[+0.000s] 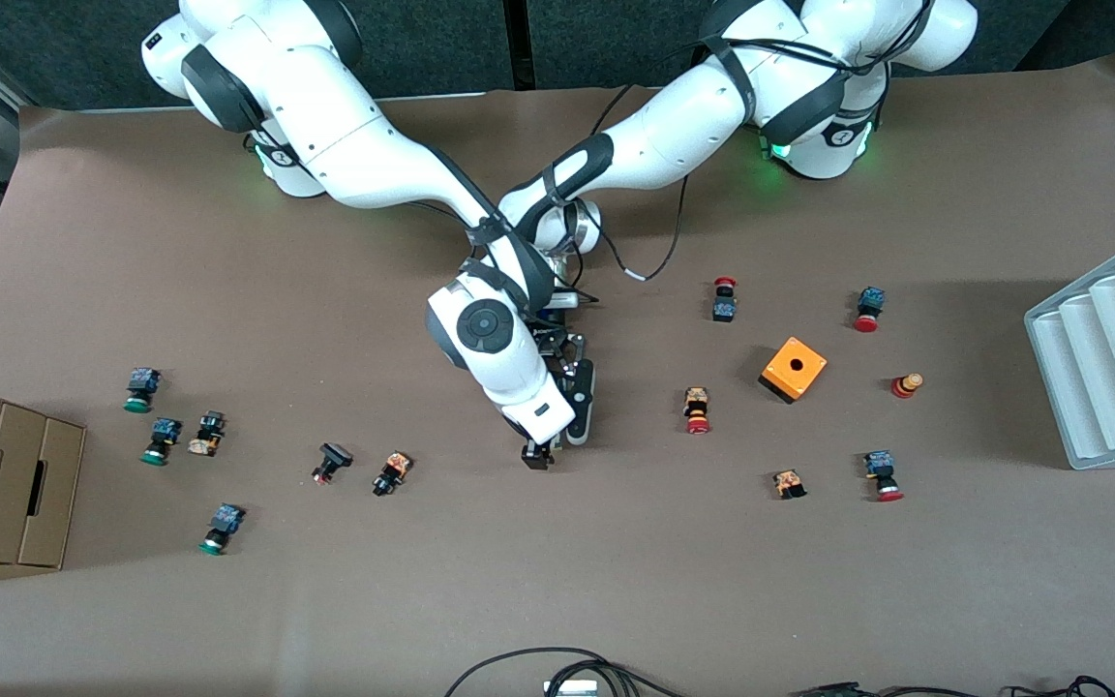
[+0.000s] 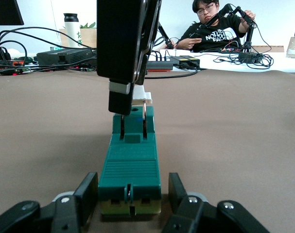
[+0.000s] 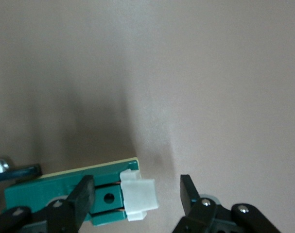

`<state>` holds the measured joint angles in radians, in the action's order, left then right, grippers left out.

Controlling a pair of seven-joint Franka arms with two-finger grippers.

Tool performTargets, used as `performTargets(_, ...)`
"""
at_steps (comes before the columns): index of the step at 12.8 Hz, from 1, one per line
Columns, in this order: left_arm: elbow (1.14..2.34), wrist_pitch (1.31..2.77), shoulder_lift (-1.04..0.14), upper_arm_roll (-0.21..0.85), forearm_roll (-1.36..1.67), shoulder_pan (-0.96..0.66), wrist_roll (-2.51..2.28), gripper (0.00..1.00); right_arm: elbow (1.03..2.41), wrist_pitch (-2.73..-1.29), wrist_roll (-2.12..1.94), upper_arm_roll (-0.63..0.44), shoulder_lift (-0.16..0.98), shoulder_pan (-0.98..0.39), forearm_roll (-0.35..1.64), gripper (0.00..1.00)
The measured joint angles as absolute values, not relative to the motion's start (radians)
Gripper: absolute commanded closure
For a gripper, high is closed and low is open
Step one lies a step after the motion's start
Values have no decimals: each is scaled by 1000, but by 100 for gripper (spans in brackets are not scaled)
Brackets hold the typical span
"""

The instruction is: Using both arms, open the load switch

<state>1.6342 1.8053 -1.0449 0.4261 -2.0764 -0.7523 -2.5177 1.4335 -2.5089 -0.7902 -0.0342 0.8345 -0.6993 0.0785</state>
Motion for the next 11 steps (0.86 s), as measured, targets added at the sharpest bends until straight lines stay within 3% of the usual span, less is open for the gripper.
performTargets(11,1634,1805,-1045,426,-2076,-752,-2518,33,1432,-2510,-789,-40,834,-702,81,32)
